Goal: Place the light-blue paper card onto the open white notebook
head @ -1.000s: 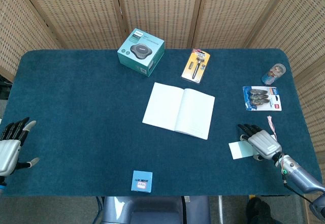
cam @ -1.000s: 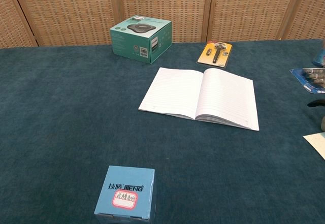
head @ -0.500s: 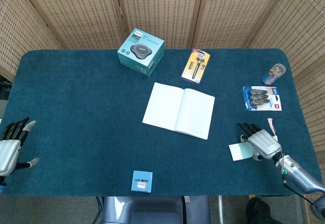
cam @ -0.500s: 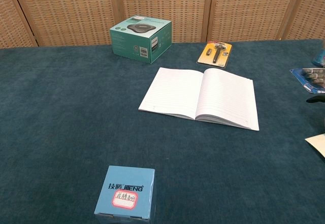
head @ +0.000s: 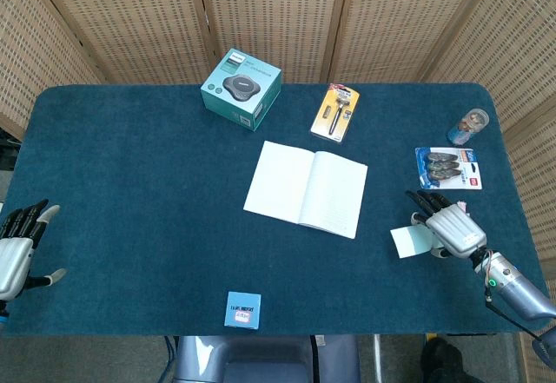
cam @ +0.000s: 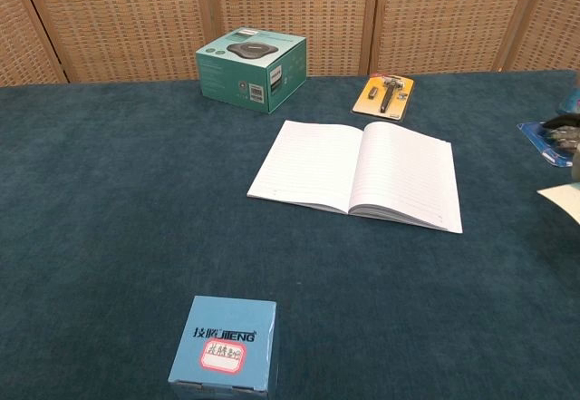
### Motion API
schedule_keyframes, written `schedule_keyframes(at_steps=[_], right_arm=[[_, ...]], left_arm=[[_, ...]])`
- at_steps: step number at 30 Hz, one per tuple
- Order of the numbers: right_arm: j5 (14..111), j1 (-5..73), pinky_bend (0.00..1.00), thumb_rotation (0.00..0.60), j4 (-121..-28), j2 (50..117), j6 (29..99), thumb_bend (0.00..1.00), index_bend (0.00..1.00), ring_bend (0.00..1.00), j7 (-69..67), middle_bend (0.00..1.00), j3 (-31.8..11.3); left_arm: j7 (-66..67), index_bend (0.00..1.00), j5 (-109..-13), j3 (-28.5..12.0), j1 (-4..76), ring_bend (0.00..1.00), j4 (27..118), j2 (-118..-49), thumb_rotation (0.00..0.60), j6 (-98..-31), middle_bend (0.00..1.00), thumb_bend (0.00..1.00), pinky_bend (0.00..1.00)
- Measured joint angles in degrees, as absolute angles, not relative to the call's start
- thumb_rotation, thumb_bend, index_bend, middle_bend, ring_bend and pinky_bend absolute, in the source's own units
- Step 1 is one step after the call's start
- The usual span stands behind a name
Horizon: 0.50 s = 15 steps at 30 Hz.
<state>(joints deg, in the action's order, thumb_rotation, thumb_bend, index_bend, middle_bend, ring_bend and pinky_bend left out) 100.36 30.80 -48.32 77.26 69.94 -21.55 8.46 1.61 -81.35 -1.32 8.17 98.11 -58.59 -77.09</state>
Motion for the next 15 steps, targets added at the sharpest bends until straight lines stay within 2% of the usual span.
schedule_keyframes(at_steps=[8, 15], right_arm=[[99.2, 36.21, 0.14, 0.6, -59.66, 70.98, 66.44, 0.13, 0.66, 0.0, -13.73, 0.0, 4.65], [95.39, 46.82, 0.17, 0.6, -71.45, 66.93, 56.05, 0.13, 0.66, 0.0, -1.41, 0.0, -2.88]], left_arm=[[0.42, 0.0, -80.35, -1.85, 8.68, 0.0, 98.29, -58.03, 0.6, -76.13, 0.0, 0.0, 0.0], [-1.07, 0.0, -77.34, -2.85, 9.7, 0.0, 97.55, -57.54, 0.6, -73.51, 0.0, 0.0, 0.0]])
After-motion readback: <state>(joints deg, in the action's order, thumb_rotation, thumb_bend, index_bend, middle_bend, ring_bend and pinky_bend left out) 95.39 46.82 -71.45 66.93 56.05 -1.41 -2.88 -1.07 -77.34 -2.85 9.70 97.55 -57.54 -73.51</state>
